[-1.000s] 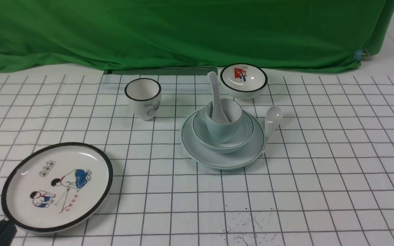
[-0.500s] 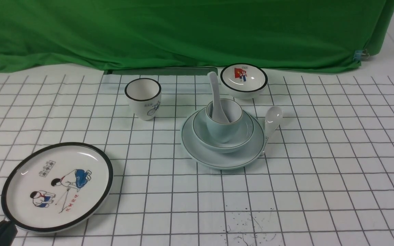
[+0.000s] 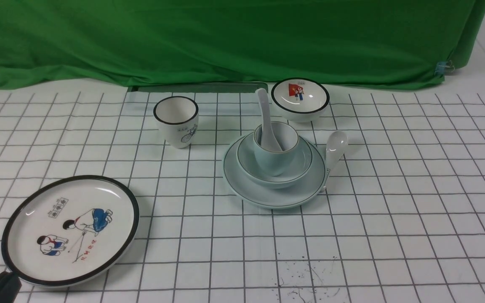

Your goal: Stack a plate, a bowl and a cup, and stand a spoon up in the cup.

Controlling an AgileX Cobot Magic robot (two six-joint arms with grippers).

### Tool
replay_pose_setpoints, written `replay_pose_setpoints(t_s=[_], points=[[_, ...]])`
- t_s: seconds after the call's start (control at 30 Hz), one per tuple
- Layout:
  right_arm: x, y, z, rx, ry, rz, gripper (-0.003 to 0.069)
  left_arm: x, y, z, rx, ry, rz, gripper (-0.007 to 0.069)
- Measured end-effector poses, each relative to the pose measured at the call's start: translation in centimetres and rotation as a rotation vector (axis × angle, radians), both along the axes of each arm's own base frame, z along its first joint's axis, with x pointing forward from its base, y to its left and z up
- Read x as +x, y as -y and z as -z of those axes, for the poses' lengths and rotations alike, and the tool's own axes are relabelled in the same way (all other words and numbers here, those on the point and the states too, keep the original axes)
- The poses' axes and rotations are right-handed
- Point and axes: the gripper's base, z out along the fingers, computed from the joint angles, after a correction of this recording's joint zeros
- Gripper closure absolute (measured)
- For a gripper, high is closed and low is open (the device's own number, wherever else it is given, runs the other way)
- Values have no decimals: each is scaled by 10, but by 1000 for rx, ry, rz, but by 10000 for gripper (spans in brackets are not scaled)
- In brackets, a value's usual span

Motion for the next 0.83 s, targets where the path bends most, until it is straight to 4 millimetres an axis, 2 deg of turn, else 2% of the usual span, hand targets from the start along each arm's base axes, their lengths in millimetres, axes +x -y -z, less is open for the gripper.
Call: replay_pose_setpoints(t_s=[0.83], points=[[0,0,0,0,0,0,422,0,0,0,-1,0,0,653]])
